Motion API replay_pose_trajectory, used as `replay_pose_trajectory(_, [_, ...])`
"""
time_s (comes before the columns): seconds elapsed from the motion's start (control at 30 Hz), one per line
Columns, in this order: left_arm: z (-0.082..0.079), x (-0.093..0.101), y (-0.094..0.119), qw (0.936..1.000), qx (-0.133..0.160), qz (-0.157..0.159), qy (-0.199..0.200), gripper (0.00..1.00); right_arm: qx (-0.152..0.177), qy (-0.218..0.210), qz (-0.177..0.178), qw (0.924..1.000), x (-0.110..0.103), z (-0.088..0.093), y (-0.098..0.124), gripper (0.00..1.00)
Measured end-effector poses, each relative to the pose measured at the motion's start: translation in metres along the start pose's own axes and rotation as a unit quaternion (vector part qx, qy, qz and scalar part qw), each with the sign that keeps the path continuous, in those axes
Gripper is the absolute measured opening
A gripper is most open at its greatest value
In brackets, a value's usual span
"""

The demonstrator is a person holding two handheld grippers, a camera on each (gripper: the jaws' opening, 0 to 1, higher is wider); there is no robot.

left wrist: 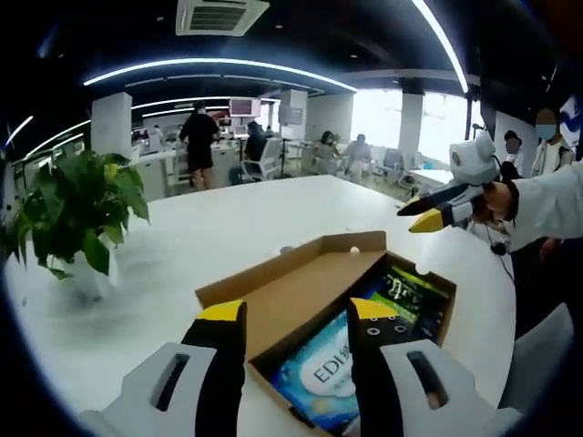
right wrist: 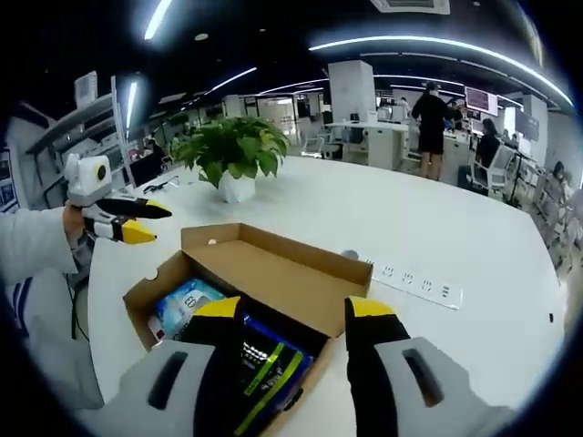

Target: Operate the shoe box by opening the lid, removing the specified soft item, and placing it in the target area until the item is outside and the box remains undamaged.

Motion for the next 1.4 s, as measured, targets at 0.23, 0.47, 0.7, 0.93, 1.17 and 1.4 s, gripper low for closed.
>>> replay_pose_trajectory(0.23, [-0.004, 0.009, 0.006, 0.9999, 0.007, 0.009, -0.007, 0.46, 0.001, 0.003, -0.018, 0.9998, -0.013, 0.007, 0.013, 0.44])
replay_pose_trajectory(0.47, [-0.006, 0.019, 0.014, 0.9995, 0.012, 0.022, -0.017, 0.48, 0.006, 0.001, -0.035, 0.9994, -0.024, 0.009, 0.025, 0.46])
replay_pose_trajectory(0.7, [-0.009, 0.028, 0.021, 0.9987, 0.023, 0.039, -0.023, 0.49, 0.002, 0.003, -0.047, 0.9989, -0.029, 0.016, 0.032, 0.49])
replay_pose_trajectory(0.93, [-0.006, 0.035, 0.024, 0.9984, 0.019, 0.049, -0.021, 0.49, 0.001, 0.004, -0.051, 0.9987, -0.032, 0.019, 0.037, 0.49])
replay_pose_trajectory(1.17, [0.0, 0.04, 0.022, 0.9984, -0.004, 0.056, -0.007, 0.47, -0.014, 0.0, -0.044, 0.9989, -0.029, 0.024, 0.039, 0.45])
replay_pose_trajectory(1.4, [0.008, 0.048, 0.017, 0.9967, -0.035, 0.068, 0.027, 0.49, -0.033, -0.021, -0.039, 0.9985, -0.026, 0.031, 0.039, 0.38])
Point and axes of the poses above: the point that each gripper's makers call its tool centre point, and the gripper's own axes: y roughly backward along the fingers, x roughly to its right, z roughly out of its underside, the point moved 5 cm from there along y, roughly backward along the fingers, and after that the axes turned 14 degrees about -y, right-handed, at the moved point
